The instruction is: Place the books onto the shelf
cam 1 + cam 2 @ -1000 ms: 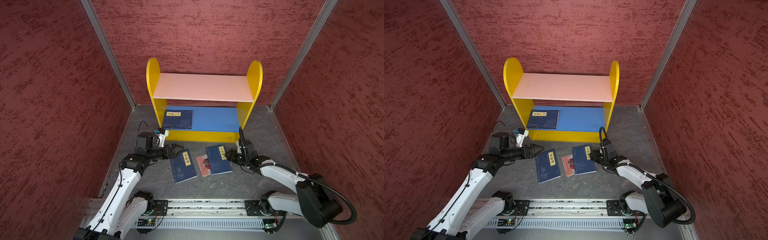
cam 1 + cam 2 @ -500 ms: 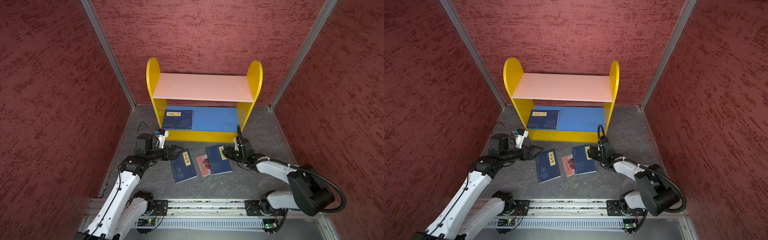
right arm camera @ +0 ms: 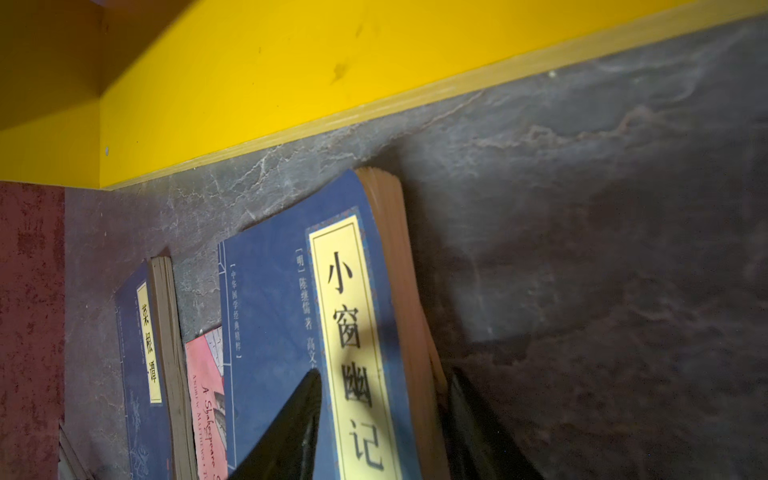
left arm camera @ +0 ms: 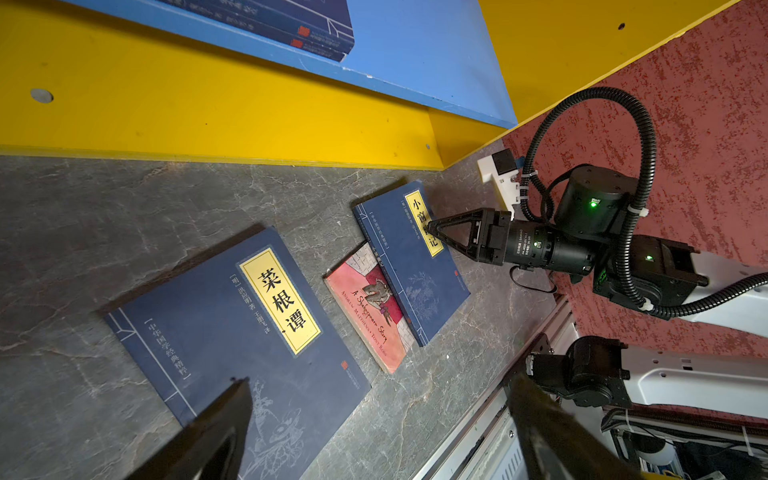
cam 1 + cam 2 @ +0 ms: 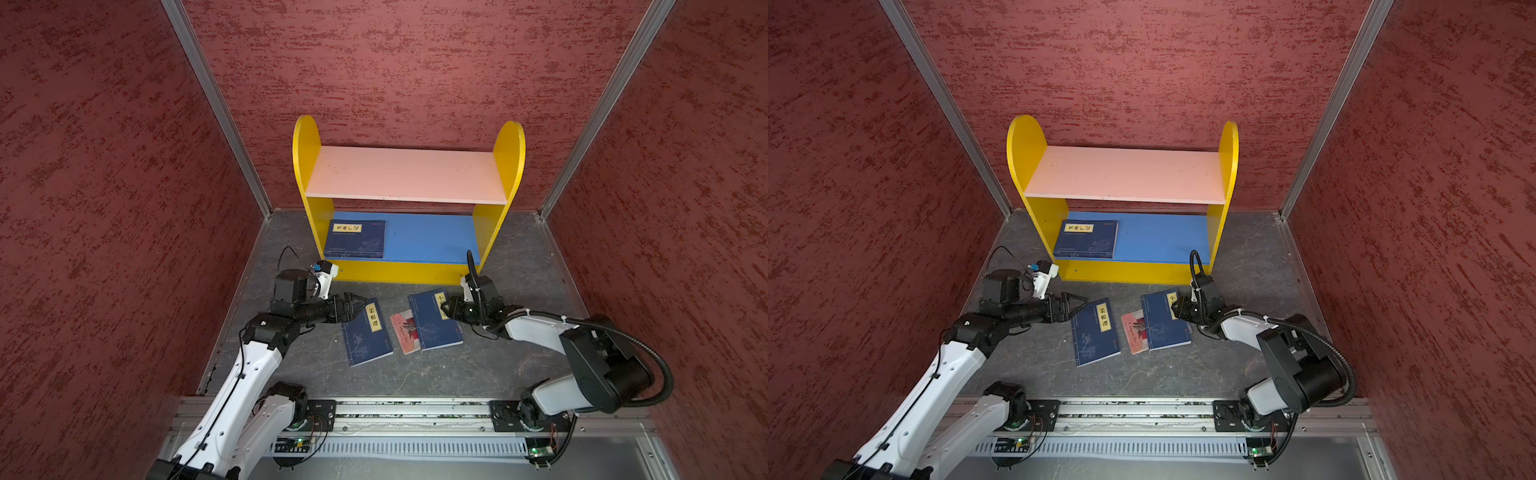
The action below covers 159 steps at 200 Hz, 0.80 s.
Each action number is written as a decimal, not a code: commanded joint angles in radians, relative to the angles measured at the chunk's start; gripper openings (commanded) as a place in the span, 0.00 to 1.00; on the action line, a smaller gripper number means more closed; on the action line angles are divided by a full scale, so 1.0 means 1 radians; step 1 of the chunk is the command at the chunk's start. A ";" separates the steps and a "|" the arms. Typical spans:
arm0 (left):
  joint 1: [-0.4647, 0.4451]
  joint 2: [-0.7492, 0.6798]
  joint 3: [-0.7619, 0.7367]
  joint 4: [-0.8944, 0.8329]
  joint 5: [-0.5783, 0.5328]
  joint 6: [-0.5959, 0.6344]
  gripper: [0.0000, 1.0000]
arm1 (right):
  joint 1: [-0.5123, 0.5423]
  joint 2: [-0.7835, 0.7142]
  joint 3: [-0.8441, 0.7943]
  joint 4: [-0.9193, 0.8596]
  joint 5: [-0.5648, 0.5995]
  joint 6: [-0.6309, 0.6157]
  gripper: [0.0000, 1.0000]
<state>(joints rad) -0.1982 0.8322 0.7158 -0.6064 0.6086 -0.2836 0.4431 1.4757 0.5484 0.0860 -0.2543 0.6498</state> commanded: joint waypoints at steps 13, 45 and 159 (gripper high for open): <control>-0.032 0.033 -0.015 0.031 0.022 -0.015 0.96 | 0.043 -0.014 0.043 -0.017 0.015 -0.034 0.49; -0.070 0.075 -0.009 0.039 0.019 -0.018 0.96 | 0.082 -0.031 0.050 -0.056 0.076 -0.038 0.52; -0.273 0.315 -0.004 0.170 0.028 -0.077 0.94 | 0.117 -0.059 0.015 -0.090 0.124 0.013 0.52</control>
<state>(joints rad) -0.4461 1.1126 0.7162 -0.5289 0.6262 -0.3019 0.5529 1.4166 0.5751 0.0017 -0.1776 0.6392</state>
